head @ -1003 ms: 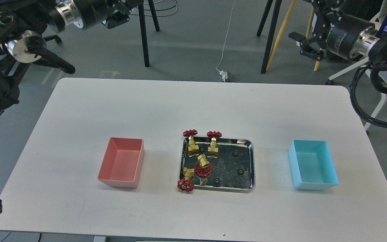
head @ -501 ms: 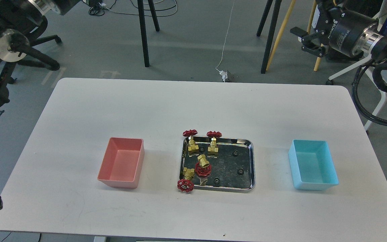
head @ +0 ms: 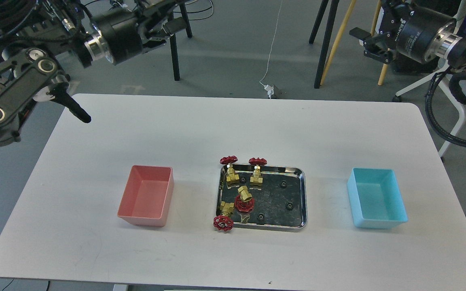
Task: Place valve in pink box and gear in blue box
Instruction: 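Reach the left gripper down to a red-handled brass valve on the tray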
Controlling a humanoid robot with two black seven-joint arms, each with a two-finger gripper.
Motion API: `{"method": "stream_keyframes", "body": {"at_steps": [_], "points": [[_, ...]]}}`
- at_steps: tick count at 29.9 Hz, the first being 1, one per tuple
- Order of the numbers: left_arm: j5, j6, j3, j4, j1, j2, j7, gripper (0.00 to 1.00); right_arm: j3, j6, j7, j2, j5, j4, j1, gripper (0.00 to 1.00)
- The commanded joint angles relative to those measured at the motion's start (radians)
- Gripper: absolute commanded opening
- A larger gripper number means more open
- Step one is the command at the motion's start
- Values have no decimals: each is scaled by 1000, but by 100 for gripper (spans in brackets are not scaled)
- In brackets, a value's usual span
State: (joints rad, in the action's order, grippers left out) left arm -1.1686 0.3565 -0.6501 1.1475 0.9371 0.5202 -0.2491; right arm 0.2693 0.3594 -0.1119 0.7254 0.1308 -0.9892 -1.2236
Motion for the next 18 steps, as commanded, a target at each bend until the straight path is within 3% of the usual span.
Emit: {"method": "stream_keyframes", "body": {"at_steps": [1, 5, 9, 12, 18], "points": [[-211, -192, 26, 133, -116, -9, -15, 97, -2, 1, 0, 5, 1, 12, -27, 99], [-561, -457, 150, 158, -201, -77, -74, 96, -4, 4, 0, 17, 33, 18, -40, 99], [-788, -695, 268, 129, -248, -121, -94, 96, -5, 7, 0, 38, 55, 20, -57, 99], [-877, -735, 273, 83, -307, -199, -98, 96, -5, 9, 0, 49, 59, 20, -59, 99], [-1013, -830, 287, -128, -328, -298, -102, 96, -5, 9, 0, 51, 93, 20, -66, 99]]}}
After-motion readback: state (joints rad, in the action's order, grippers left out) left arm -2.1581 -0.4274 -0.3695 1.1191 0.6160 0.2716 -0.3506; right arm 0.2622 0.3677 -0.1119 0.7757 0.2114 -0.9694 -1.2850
